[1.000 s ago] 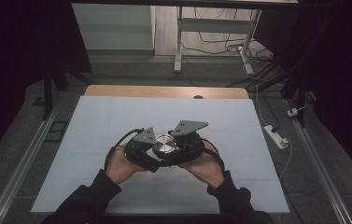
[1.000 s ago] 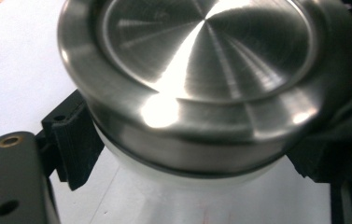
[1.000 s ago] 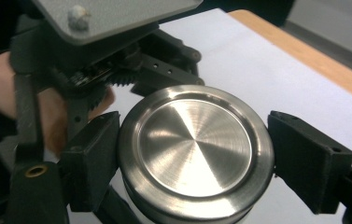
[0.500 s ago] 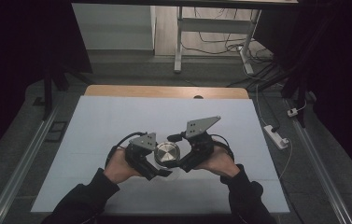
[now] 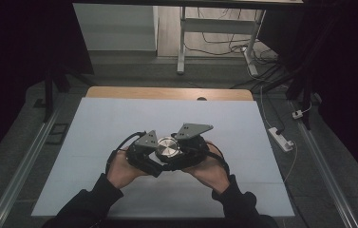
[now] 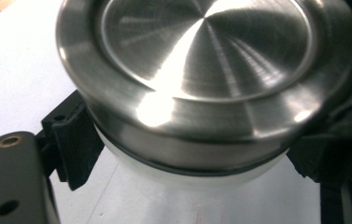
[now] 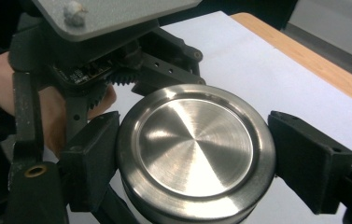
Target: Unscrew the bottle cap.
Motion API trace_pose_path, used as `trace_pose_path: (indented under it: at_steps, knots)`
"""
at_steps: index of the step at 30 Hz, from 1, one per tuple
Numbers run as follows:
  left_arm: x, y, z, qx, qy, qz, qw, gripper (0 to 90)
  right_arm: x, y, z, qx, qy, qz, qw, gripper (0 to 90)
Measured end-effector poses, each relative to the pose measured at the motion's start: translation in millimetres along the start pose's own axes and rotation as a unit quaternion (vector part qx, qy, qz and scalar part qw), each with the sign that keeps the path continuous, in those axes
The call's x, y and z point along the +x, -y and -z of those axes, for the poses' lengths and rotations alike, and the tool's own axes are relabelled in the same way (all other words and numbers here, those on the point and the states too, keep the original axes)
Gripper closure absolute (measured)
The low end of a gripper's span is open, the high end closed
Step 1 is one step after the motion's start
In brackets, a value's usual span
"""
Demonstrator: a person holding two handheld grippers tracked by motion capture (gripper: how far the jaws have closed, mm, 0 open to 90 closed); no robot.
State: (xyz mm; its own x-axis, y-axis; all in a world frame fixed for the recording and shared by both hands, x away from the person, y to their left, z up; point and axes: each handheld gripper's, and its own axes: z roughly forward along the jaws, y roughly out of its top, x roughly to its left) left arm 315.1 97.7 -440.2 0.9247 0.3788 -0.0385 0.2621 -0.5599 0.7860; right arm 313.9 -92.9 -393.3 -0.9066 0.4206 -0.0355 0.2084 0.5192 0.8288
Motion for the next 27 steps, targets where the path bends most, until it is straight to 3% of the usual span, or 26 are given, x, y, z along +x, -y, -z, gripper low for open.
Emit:
trace_pose_path:
  at_steps: [3, 5, 6, 7, 8, 10, 12, 13, 14, 17, 18, 19, 21, 23, 25, 26, 27]
  knots:
    - [0.0, 0.5, 1.1, -0.003, 0.026, -0.017, 0.9995, 15.5, -4.6, 0.9, 3.0, 0.002, -0.033, 0.009, 0.9994, 19.7]
    - [-0.7, 0.4, 2.2, -0.004, 0.049, -0.030, 0.9984, 15.5, -7.9, 2.1, 5.8, -0.001, -0.068, 0.030, 0.9972, 19.7]
    - [-0.7, 0.4, 2.2, -0.004, 0.049, -0.030, 0.9984, 15.5, -10.4, 2.9, 7.2, -0.003, -0.088, 0.039, 0.9954, 19.7]
    - [-2.1, -0.3, 3.6, -0.001, 0.072, -0.052, 0.9960, 15.5, -13.7, 4.1, 8.9, -0.006, -0.116, 0.045, 0.9922, 19.7]
    - [-3.1, -0.3, 3.8, -0.004, 0.086, -0.061, 0.9944, 15.5, -16.0, 5.1, 9.7, -0.010, -0.134, 0.052, 0.9896, 19.7]
    - [-3.9, 0.2, 3.3, -0.013, 0.113, -0.068, 0.9912, 15.5, -22.4, 9.1, 11.4, -0.024, -0.186, 0.060, 0.9804, 19.6]
    - [-4.2, 0.4, 1.9, -0.019, 0.121, -0.064, 0.9904, 15.5, -26.7, 13.3, 11.6, -0.042, -0.216, 0.061, 0.9736, 19.4]
    - [-4.2, 0.4, 1.9, -0.019, 0.121, -0.064, 0.9904, 15.5, -27.9, 14.6, 11.1, -0.047, -0.219, 0.058, 0.9728, 18.8]
    - [-4.0, -0.2, 2.0, -0.016, 0.106, -0.059, 0.9925, 15.5, -28.6, 14.9, 10.5, -0.045, -0.218, 0.053, 0.9734, 15.8]
    - [-2.4, -0.1, 3.9, -0.017, 0.080, -0.041, 0.9958, 15.5, -29.6, 12.4, 11.3, -0.032, -0.171, 0.036, 0.9841, 8.8]
    - [0.5, 0.1, 6.4, -0.017, 0.047, -0.024, 0.9985, 15.5, -29.3, 10.6, 12.7, -0.029, -0.150, 0.029, 0.9878, 7.1]
    - [2.0, 0.6, 7.5, -0.020, 0.035, -0.013, 0.9991, 15.5, -28.6, 9.0, 14.2, -0.032, -0.134, 0.025, 0.9902, 6.6]
    - [3.7, 1.1, 9.4, -0.016, 0.004, -0.002, 0.9999, 15.5, -26.4, 5.4, 17.1, -0.036, -0.102, 0.008, 0.9941, 6.8]
    - [3.7, 1.1, 9.1, -0.015, -0.016, 0.011, 0.9997, 15.5, -20.1, 1.8, 17.4, -0.032, -0.055, 0.010, 0.9979, 8.0]
    - [2.3, 0.5, 7.8, -0.009, -0.029, 0.013, 0.9995, 15.5, -12.6, -0.7, 14.8, -0.028, -0.030, 0.000, 0.9992, 9.5]
    - [2.3, 0.5, 7.8, -0.009, -0.029, 0.013, 0.9995, 15.5, -12.6, -0.7, 14.8, -0.028, -0.030, 0.000, 0.9992, 9.5]
    - [-0.1, -0.6, 5.8, -0.004, -0.031, 0.009, 0.9995, 15.5, -5.3, -1.9, 9.6, -0.026, -0.012, -0.005, 0.9996, 11.1]
